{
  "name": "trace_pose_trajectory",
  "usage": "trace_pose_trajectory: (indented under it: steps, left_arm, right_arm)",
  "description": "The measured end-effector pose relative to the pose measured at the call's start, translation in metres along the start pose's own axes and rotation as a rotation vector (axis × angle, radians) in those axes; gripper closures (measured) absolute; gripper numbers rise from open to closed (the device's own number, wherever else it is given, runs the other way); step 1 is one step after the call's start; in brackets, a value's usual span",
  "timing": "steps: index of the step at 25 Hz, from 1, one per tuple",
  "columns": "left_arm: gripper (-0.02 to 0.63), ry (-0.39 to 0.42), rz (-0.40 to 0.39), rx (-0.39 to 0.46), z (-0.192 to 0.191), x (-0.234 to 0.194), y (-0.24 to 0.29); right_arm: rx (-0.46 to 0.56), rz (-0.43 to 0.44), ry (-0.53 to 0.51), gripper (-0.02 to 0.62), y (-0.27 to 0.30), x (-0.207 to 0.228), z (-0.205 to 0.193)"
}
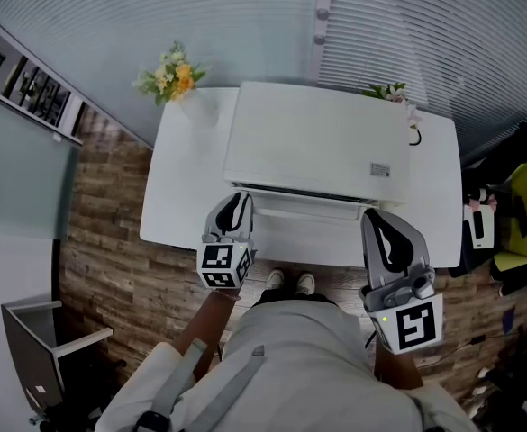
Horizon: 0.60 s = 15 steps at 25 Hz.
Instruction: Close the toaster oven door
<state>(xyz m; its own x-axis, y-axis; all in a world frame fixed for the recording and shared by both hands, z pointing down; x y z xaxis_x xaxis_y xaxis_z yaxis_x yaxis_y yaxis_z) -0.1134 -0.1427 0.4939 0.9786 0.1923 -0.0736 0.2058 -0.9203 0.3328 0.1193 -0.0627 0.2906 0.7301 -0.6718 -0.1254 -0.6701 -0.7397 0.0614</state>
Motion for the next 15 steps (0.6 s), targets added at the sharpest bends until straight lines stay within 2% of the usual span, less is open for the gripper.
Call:
trace_pose_trajectory:
  steps: [15]
  left_arm:
    - [0.523, 0.001, 0.003, 0.012, 0.008, 0.001, 0.012]
  right_arm:
    - [0.002, -0.018, 0.007, 0.591, 0.001, 0.008, -0.001]
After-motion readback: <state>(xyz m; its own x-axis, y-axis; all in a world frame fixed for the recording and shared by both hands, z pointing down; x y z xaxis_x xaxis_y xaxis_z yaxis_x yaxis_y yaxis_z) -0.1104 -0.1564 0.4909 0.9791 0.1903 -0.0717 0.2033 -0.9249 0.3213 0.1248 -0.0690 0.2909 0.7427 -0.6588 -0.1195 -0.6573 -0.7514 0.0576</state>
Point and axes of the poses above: the fingertips, and each gripper's own axes: y forward along the fingers, x to its right, z out of its top, the point moved 5 cm from there along -y, backward along the fingers, and after that the axes turned 13 degrees about z, right-handed, at the moved point
